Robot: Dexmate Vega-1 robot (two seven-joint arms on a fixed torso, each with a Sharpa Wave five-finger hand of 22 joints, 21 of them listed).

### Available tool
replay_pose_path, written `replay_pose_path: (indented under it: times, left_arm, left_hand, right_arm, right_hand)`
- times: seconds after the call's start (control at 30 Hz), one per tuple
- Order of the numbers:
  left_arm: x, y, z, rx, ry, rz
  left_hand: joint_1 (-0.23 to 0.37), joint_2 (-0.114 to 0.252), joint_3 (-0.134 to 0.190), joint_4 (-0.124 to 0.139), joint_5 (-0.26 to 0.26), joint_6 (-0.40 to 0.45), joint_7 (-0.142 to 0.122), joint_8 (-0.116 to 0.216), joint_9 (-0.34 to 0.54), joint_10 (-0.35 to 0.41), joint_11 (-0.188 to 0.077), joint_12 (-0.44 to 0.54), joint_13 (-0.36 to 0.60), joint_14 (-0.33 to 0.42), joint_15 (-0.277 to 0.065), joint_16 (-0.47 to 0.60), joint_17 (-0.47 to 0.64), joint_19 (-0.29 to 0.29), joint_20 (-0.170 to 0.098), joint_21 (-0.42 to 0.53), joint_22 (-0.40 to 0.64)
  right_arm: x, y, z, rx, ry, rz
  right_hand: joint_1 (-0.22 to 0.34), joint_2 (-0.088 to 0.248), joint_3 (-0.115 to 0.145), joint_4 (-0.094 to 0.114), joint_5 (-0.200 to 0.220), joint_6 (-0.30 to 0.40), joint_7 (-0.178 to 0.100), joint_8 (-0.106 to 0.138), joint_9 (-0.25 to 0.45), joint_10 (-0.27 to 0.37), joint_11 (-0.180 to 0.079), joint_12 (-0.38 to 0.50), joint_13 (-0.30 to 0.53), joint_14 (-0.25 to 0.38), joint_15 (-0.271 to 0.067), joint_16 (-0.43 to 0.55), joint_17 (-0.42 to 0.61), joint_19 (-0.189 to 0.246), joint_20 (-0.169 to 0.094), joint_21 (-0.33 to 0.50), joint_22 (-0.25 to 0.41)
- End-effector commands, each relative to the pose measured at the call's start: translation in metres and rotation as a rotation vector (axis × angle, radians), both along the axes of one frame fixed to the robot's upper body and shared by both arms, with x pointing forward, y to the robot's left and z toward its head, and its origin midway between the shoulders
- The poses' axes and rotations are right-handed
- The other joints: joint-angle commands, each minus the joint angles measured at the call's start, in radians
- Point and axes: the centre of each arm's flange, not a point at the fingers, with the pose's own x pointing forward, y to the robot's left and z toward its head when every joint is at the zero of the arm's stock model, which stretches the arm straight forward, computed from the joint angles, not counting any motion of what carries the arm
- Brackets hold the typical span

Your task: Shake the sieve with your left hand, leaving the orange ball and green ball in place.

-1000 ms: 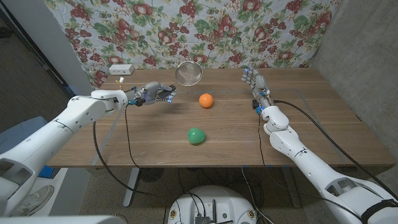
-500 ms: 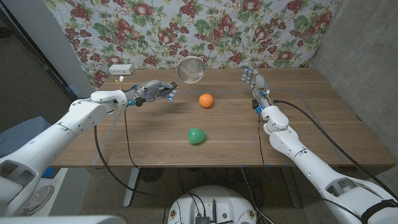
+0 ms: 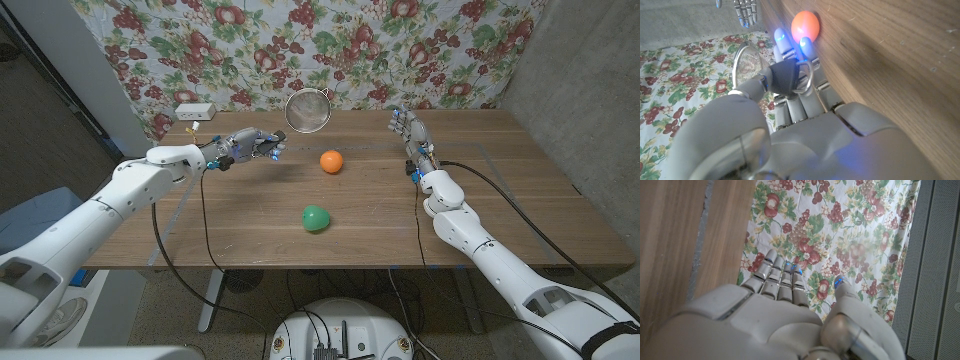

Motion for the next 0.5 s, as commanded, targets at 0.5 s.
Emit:
replay_pose_path:
  times: [0.5]
  left_arm:
    - [-0.0092, 0.0076, -0.0136, -0.097, 0.265, 0.162]
  left_hand:
    - [0.045, 0.030, 0.025, -0.033, -0.021, 0.080, 0.100, -0.012, -0.013, 0.106, -0.056, 0.004, -0.020, 0.053, -0.057, 0.011, -0.003, 0.041, -0.104, 0.029, 0.005]
  right_arm:
    - [-0.0023, -0.0016, -0.0028, 0.002, -0.004, 0.003]
  right_hand:
    - [-0.009, -0.003, 0.009, -0.005, 0.001, 0.001, 0.005, 0.006, 0.002, 0.000, -0.001, 0.005, -0.003, -0.002, 0.001, 0.007, -0.001, 0.014, 0.000, -0.006, 0.005]
